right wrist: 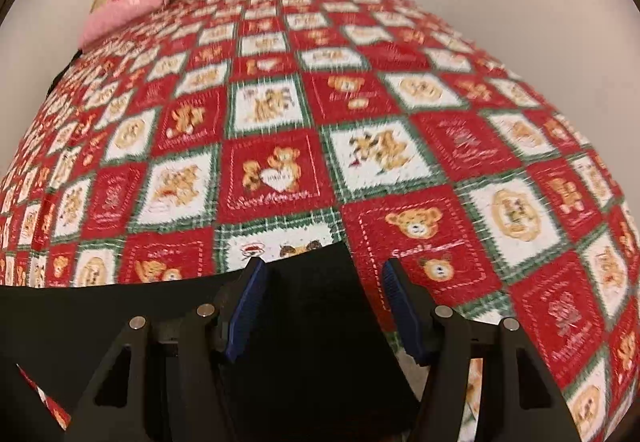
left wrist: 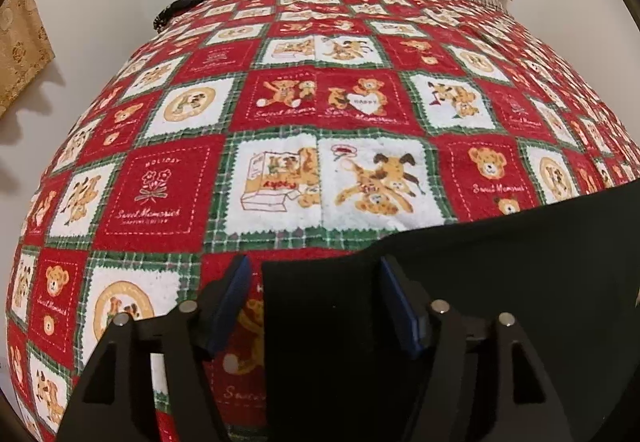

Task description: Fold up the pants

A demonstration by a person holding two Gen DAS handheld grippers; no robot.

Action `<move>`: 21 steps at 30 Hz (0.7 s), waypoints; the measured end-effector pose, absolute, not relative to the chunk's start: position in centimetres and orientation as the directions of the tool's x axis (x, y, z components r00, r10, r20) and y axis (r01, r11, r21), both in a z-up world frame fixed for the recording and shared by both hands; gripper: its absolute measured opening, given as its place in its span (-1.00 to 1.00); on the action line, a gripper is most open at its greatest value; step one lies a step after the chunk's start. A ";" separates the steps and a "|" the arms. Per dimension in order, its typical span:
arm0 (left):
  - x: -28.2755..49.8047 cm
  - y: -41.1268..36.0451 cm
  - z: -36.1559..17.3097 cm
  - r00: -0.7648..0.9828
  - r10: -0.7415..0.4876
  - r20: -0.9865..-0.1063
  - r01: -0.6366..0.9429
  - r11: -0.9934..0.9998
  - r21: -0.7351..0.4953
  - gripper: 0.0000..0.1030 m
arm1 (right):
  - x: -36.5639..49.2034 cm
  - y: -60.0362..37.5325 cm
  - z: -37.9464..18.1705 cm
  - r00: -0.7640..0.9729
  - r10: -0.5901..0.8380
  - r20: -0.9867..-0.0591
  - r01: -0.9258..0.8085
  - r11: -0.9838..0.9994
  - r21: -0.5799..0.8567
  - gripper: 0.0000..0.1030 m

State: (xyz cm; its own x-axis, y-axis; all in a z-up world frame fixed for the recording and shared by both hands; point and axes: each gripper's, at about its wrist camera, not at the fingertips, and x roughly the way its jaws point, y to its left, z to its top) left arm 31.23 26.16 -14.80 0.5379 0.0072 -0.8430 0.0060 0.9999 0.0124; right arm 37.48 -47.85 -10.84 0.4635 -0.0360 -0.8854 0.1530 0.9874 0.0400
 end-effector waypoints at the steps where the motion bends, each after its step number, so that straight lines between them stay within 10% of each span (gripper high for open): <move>1: 31.3 26.1 -14.8 0.535 0.007 -0.845 0.013 1.000 0.016 0.32 | 37.7 -48.1 -11.3 0.450 -0.014 -0.893 0.149 0.987 0.060 0.20; 4: 31.3 25.7 -14.7 0.529 -0.035 -0.848 0.067 0.998 0.001 -0.09 | 38.0 -48.0 -12.5 0.417 0.002 -0.909 0.141 0.988 0.067 0.00; 5: 31.3 25.4 -14.6 0.527 -0.037 -0.849 0.080 0.997 0.006 -0.32 | 37.9 -47.8 -12.4 0.421 0.015 -0.907 0.127 0.989 0.075 -0.54; 7: 31.2 24.9 -14.2 0.522 -0.073 -0.850 0.127 0.992 -0.007 -0.72 | 37.5 -47.7 -11.8 0.446 0.043 -0.894 0.112 0.988 0.104 -0.82; 21: 25.9 26.7 -8.1 0.729 -0.156 -0.666 0.158 0.986 -0.057 -0.73 | 26.4 -44.5 -0.9 0.810 0.007 -0.586 0.023 0.999 0.044 -0.88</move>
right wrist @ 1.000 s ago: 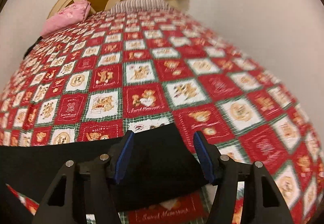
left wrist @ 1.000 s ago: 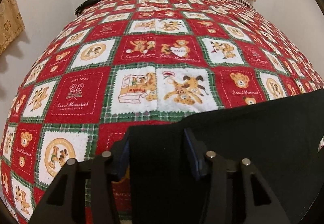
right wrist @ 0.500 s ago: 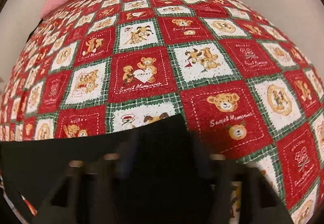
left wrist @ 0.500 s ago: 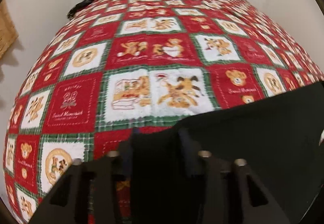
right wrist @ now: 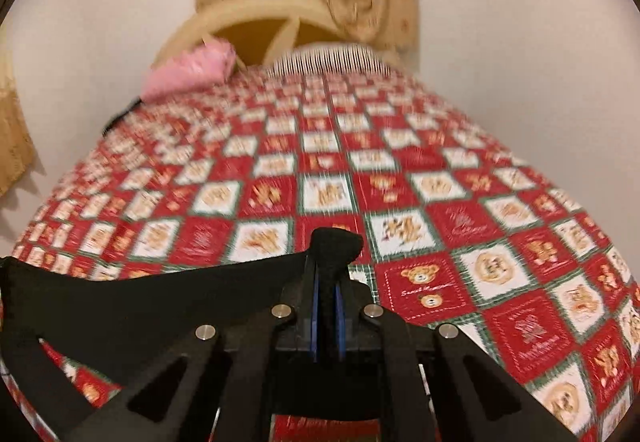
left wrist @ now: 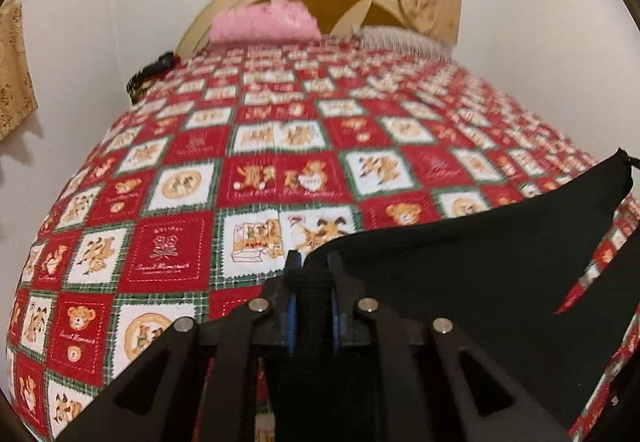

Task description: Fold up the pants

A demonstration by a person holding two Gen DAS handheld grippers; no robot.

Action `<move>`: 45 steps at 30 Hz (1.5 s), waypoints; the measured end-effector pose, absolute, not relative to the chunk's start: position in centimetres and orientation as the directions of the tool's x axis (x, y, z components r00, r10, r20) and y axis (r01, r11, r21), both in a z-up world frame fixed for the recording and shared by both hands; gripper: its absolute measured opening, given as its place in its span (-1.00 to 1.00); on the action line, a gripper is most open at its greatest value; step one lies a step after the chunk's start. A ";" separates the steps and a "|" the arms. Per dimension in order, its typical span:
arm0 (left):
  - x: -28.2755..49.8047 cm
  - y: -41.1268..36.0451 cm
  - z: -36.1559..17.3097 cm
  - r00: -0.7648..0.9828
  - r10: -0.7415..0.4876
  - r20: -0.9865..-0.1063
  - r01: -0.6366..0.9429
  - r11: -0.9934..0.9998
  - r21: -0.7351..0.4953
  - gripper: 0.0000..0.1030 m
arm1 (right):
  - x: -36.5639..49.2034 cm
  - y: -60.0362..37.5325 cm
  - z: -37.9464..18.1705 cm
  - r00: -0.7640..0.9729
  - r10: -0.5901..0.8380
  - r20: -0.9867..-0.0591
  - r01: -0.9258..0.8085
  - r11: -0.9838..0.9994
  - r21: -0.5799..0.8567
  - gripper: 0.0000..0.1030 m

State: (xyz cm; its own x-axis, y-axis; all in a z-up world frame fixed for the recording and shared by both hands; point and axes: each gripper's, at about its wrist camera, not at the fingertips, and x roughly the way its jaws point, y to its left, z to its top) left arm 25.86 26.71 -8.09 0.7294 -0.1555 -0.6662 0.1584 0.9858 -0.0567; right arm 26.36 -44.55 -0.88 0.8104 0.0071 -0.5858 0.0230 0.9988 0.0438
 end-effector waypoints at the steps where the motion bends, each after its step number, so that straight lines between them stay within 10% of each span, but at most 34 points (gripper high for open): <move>1: 25.2 26.7 -7.7 0.746 -0.163 -0.645 0.166 0.985 -0.057 -0.74 | 25.5 -44.4 -0.7 0.824 0.005 -0.567 0.021 0.999 0.040 -0.88; 25: 8.7 26.6 -14.1 0.778 -0.252 -0.576 0.276 0.960 -0.047 -0.65 | 6.0 -46.5 -8.4 0.845 -0.020 -0.535 0.108 0.985 0.134 -0.88; 31: 7.3 27.6 -14.2 0.795 -0.211 -0.570 0.241 0.970 -0.022 -0.07 | 4.7 -46.3 -9.2 0.828 -0.026 -0.560 0.110 0.987 0.118 -0.87; 36: 5.5 28.8 -14.0 0.800 -0.186 -0.570 0.228 0.974 0.003 0.26 | 2.5 -46.9 -8.2 0.823 -0.076 -0.562 0.153 0.984 0.092 0.04; 45: 2.0 30.1 -13.7 0.821 -0.105 -0.562 0.152 0.988 0.037 0.26 | 1.1 -36.9 -2.7 0.862 -0.158 -0.482 0.076 0.980 -0.186 0.06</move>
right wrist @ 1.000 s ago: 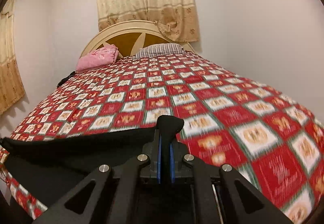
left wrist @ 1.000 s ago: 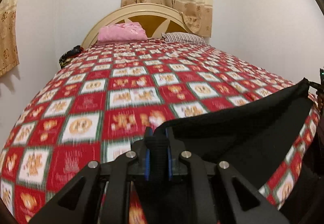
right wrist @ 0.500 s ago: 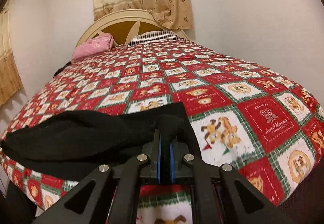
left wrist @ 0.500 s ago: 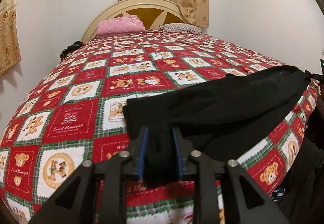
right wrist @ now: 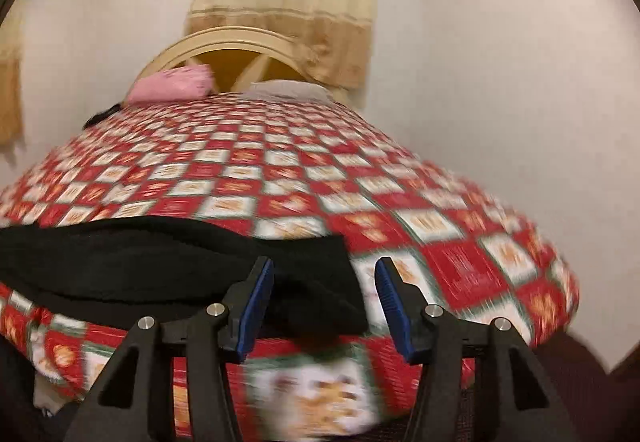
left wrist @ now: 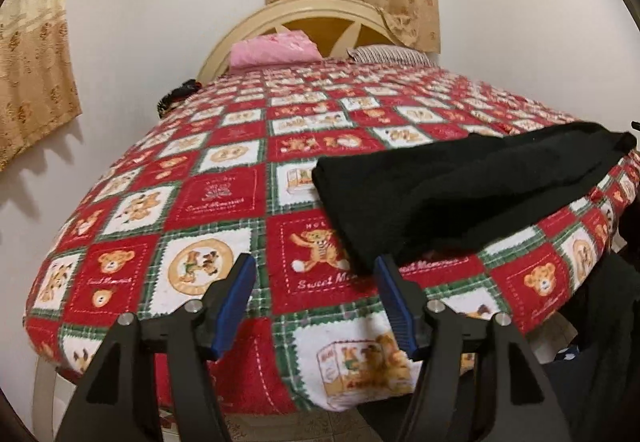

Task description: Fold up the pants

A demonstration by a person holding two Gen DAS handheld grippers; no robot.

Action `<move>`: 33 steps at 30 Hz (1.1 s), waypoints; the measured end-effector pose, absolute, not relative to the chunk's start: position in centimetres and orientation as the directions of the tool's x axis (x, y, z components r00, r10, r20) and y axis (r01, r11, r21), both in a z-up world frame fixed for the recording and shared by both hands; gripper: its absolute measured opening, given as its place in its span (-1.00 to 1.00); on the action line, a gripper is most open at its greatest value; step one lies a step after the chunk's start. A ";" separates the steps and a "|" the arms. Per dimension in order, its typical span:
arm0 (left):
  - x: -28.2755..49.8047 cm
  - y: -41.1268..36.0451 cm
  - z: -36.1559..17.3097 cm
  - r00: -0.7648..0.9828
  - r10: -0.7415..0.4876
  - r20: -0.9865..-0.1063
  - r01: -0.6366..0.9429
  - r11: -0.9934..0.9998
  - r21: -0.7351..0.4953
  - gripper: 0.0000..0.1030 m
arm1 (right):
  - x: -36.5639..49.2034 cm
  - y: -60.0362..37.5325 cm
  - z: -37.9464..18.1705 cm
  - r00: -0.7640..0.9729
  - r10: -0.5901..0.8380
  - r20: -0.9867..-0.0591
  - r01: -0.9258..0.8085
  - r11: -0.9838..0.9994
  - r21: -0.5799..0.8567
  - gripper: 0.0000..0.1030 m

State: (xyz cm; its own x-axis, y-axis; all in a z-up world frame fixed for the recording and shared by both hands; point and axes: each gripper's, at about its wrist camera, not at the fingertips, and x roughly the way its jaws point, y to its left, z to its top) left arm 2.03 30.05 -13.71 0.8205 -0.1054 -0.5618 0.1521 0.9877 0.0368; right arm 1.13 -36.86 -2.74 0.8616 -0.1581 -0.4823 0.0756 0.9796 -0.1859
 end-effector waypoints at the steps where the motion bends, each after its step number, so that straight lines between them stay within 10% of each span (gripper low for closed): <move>1: 1.9 29.7 -13.5 0.826 -0.100 -0.555 0.149 0.988 0.043 0.26 | 1.6 -34.8 -2.5 0.863 -0.131 -0.489 0.026 0.976 -0.216 0.06; 11: 4.4 24.3 -13.3 0.820 -0.011 -0.572 0.155 0.967 0.204 0.26 | 6.5 -10.9 -9.9 0.726 0.204 -0.657 -0.555 0.738 -0.384 0.06; 21: 6.1 24.4 -14.4 0.767 0.001 -0.641 0.182 0.959 0.219 -0.07 | 8.8 -7.1 -13.9 0.687 0.192 -0.701 -0.597 0.699 -0.393 -0.33; 33: 7.5 24.6 -14.4 0.737 -0.057 -0.674 0.185 0.975 0.120 -0.26 | 8.7 -6.8 -14.4 0.622 0.224 -0.750 -0.647 0.686 -0.332 -0.33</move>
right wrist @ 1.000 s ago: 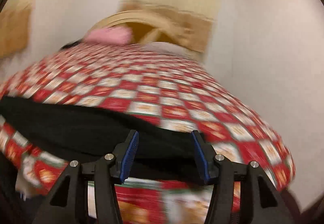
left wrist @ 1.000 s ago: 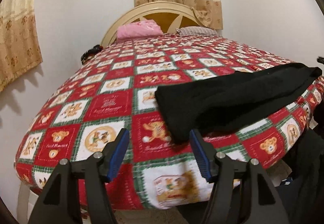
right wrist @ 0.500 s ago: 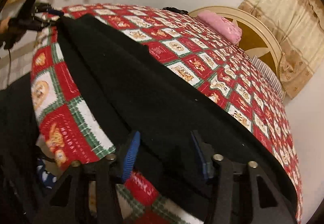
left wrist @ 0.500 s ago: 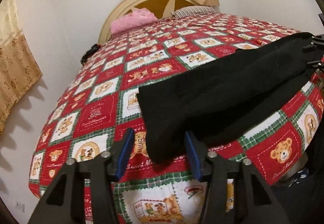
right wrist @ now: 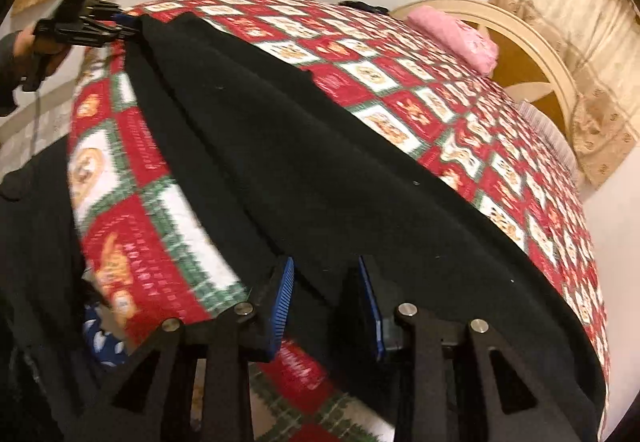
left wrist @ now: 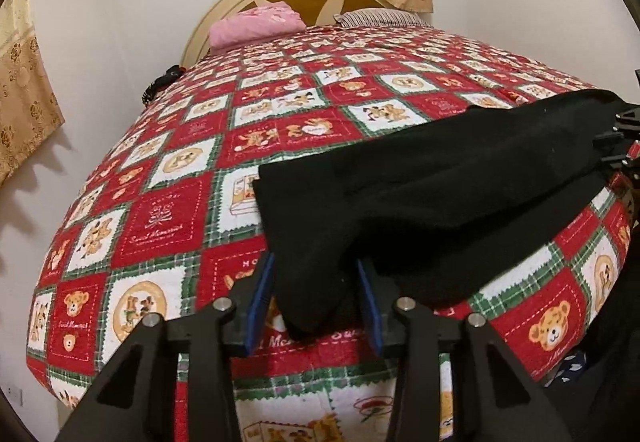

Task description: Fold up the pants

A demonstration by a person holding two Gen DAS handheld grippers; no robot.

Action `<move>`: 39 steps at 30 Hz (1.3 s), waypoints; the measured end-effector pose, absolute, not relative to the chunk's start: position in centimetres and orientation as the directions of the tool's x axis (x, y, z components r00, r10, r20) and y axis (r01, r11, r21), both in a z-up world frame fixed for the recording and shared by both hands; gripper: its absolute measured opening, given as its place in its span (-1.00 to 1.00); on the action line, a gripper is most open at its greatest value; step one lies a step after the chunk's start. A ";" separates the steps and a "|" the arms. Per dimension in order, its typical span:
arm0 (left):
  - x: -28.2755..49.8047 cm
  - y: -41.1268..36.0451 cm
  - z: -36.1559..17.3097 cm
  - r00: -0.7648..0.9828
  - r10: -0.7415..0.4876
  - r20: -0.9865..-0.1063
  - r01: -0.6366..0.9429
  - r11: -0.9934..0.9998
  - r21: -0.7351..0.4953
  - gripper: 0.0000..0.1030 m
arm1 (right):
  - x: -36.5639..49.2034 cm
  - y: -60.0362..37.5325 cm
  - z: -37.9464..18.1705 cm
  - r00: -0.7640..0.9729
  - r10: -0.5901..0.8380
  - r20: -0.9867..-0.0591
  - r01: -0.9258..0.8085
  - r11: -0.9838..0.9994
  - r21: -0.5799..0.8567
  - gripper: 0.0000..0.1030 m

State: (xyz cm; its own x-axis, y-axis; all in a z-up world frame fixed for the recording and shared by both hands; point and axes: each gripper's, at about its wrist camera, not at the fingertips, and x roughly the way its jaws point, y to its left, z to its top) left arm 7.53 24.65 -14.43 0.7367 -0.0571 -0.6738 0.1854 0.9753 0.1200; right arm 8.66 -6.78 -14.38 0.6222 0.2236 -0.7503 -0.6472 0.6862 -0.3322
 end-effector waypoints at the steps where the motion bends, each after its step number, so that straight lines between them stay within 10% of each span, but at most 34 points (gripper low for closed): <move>1: 7.5 24.6 -14.3 0.734 -0.062 -0.676 0.187 0.976 0.113 -0.30 | 8.7 -7.0 -14.4 0.623 0.228 -0.748 -0.644 0.693 -0.325 -0.33; 6: 7.6 24.1 -13.4 0.747 -0.057 -0.663 0.216 0.963 0.161 -0.75 | 8.3 -6.7 -13.2 0.632 0.261 -0.730 -0.652 0.688 -0.318 -0.94; 17: 7.0 24.7 -14.6 0.742 -0.075 -0.666 0.243 0.956 0.162 -0.74 | 6.7 -6.9 -15.1 0.556 0.250 -0.793 -0.701 0.653 -0.286 -0.95; 24: 5.4 26.1 -14.4 0.760 -0.016 -0.650 0.178 0.967 0.183 -0.12 | 6.6 -7.2 -14.0 0.544 0.256 -0.799 -0.730 0.613 -0.301 -0.91; 36: 2.7 30.8 -12.4 0.811 0.042 -0.584 0.022 0.995 0.101 -0.11 | 12.4 -4.9 -8.7 0.525 0.417 -0.742 -0.744 0.648 -0.162 -0.88; 39: 3.6 28.4 -11.5 0.824 -0.017 -0.567 0.069 0.995 0.072 -0.07 | 13.9 -2.3 -8.5 0.464 0.484 -0.742 -0.783 0.615 -0.089 -0.44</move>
